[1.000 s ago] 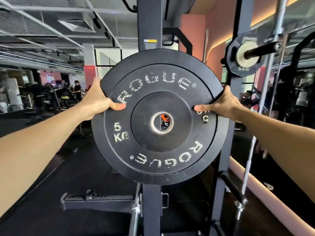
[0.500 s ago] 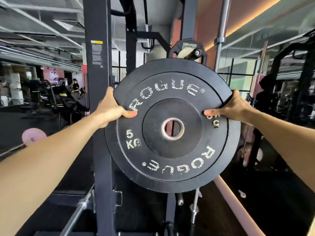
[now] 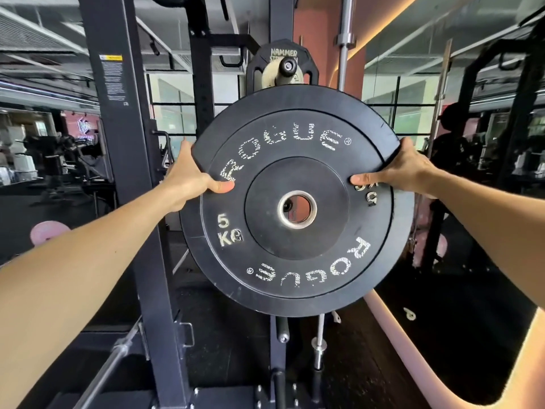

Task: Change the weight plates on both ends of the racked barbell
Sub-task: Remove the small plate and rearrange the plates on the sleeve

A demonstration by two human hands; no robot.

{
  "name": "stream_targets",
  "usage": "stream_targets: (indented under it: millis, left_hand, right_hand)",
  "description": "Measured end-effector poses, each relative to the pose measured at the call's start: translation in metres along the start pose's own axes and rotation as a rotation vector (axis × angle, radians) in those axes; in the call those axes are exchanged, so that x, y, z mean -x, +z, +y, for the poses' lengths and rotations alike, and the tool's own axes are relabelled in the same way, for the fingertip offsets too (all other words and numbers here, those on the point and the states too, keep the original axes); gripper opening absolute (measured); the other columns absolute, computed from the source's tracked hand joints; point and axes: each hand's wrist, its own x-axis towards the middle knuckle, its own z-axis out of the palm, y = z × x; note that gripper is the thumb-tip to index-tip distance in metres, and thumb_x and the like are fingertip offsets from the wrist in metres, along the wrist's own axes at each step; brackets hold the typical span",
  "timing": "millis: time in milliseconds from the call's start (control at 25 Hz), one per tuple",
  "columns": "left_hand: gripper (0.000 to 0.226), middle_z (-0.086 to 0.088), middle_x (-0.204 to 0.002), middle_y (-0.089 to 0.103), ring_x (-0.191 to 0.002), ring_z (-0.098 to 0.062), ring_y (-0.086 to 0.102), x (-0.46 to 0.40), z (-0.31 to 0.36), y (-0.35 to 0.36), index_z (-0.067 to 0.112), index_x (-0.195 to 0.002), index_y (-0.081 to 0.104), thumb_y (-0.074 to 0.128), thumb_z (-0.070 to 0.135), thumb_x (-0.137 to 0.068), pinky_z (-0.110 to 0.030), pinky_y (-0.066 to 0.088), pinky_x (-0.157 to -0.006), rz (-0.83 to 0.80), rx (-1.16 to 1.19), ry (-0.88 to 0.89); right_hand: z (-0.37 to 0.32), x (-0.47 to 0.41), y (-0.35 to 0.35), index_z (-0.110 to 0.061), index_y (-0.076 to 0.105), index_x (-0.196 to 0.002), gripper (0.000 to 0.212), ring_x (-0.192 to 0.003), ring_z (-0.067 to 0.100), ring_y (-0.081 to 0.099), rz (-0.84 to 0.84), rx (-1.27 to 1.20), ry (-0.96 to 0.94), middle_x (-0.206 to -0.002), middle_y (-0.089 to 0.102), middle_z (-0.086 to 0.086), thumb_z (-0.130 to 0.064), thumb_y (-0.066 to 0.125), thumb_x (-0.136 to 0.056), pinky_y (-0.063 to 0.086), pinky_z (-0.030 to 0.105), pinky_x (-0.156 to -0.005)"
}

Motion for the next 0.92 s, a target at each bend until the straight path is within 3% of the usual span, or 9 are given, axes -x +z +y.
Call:
stream_targets:
  millis: [160,320,440,600,760,920]
  left_hand:
    - [0.086,0.013,-0.106,0.062,-0.112,-0.02,0.057,-0.031,-0.014,0.017,0.026,-0.12,0.038,0.096,0.013,-0.059,-0.038,0.044,-0.102,0.017,-0.024,-0.041]
    - [0.087,0.015,-0.102,0.06,-0.108,-0.018,0.056,-0.068,-0.034,0.036,0.021,-0.128,0.038,0.093,0.006,-0.063,-0.031,0.043,-0.092,0.014,0.005,-0.045]
    - [0.092,0.015,-0.104,0.061,-0.109,-0.019,0.058,-0.109,-0.07,0.061,0.021,-0.132,0.038,0.094,0.007,-0.06,-0.037,0.047,-0.097,0.025,0.003,-0.078]
    - [0.086,0.011,-0.111,0.063,-0.111,-0.02,0.059,-0.168,-0.113,0.089,0.023,-0.122,0.041,0.095,0.008,-0.058,-0.044,0.05,-0.099,0.058,-0.011,-0.081]
    - [0.09,0.011,-0.113,0.059,-0.112,-0.016,0.056,-0.218,-0.132,0.109,0.018,-0.132,0.038,0.093,0.005,-0.062,-0.037,0.048,-0.096,0.07,-0.009,-0.055]
    - [0.091,0.016,-0.112,0.059,-0.105,-0.011,0.056,-0.264,-0.152,0.128,0.019,-0.134,0.037,0.093,0.006,-0.063,-0.022,0.045,-0.082,0.107,-0.02,-0.041]
  right_hand:
    - [0.013,-0.038,0.023,-0.017,0.03,-0.138,0.122,-0.13,0.029,0.045,-0.016,-0.003,0.005,-0.131,0.049,0.001,-0.06,0.091,-0.041,0.037,0.04,-0.105]
    - [0.024,-0.082,0.051,-0.017,0.028,-0.141,0.127,-0.133,0.028,0.043,-0.029,-0.021,-0.015,-0.139,0.048,0.003,-0.058,0.092,-0.039,0.035,0.041,-0.11]
    - [0.044,-0.125,0.081,-0.017,0.027,-0.142,0.121,-0.133,0.027,0.043,-0.035,-0.04,-0.02,-0.14,0.048,0.002,-0.051,0.094,-0.046,0.035,0.039,-0.109]
    - [0.071,-0.18,0.132,-0.014,0.027,-0.143,0.12,-0.13,0.025,0.046,-0.018,-0.081,0.013,-0.134,0.051,-0.001,-0.043,0.096,-0.049,0.039,0.036,-0.105]
    - [0.087,-0.231,0.166,-0.021,0.031,-0.137,0.116,-0.125,0.019,0.05,0.038,-0.134,-0.009,-0.129,0.054,-0.007,-0.042,0.098,-0.044,0.041,0.035,-0.108]
    - [0.097,-0.276,0.192,-0.022,0.031,-0.115,0.098,-0.119,0.018,0.052,0.056,-0.14,-0.014,-0.118,0.053,-0.009,-0.042,0.097,-0.045,0.043,0.034,-0.103]
